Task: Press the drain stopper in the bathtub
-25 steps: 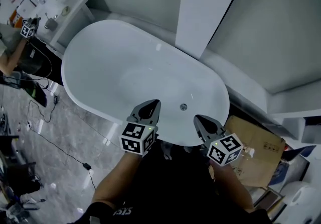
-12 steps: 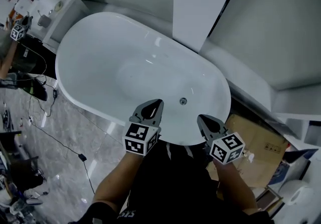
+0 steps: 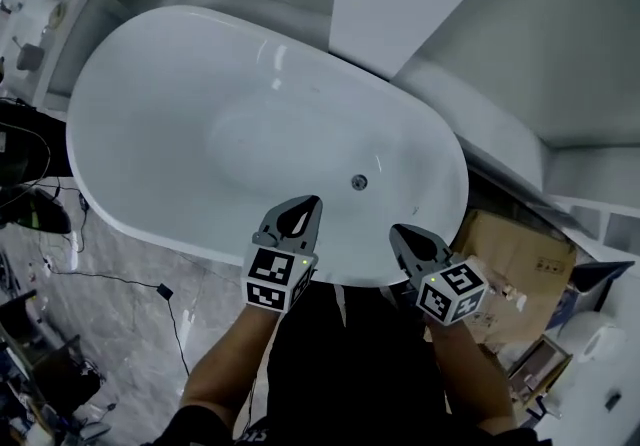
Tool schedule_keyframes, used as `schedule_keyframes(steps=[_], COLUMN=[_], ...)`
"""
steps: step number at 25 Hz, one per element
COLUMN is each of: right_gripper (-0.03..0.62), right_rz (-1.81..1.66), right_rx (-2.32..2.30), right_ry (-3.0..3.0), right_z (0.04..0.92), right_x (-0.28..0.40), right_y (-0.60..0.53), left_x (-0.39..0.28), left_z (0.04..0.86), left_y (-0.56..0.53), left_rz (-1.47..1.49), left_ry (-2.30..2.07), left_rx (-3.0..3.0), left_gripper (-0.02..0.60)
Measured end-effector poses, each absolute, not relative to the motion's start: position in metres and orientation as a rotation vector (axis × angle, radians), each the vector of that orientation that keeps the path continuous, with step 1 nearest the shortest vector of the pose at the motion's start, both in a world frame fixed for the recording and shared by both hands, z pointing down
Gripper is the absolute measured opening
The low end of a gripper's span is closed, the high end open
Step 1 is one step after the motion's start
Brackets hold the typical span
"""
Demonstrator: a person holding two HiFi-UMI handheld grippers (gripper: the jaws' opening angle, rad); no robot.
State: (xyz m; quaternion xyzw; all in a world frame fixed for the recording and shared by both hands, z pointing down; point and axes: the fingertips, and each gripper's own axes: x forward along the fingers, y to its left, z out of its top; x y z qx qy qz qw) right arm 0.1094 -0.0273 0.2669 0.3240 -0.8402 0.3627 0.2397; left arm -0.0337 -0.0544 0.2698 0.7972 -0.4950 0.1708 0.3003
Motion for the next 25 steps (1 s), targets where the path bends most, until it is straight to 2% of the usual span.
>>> schedule_keyframes(steps=[11,25], right_gripper=[0.014,0.014], right_rz=[1.07,1.191], right_rx=[0.923,1.051], right_ry=[-2.212,-2.041], right_z=[0.41,0.6], right_x=[0.064,0.099], right_y=[-0.074,-0.066], left_x=[-0.062,-0.028], left_z=[0.405,0.549], left_y=[-0.097,-0.103], left_rz=[0.541,0.706], left_ry=[-1.2,-1.039], left_rx=[2.117,2.143], left_gripper=[0.014,0.014])
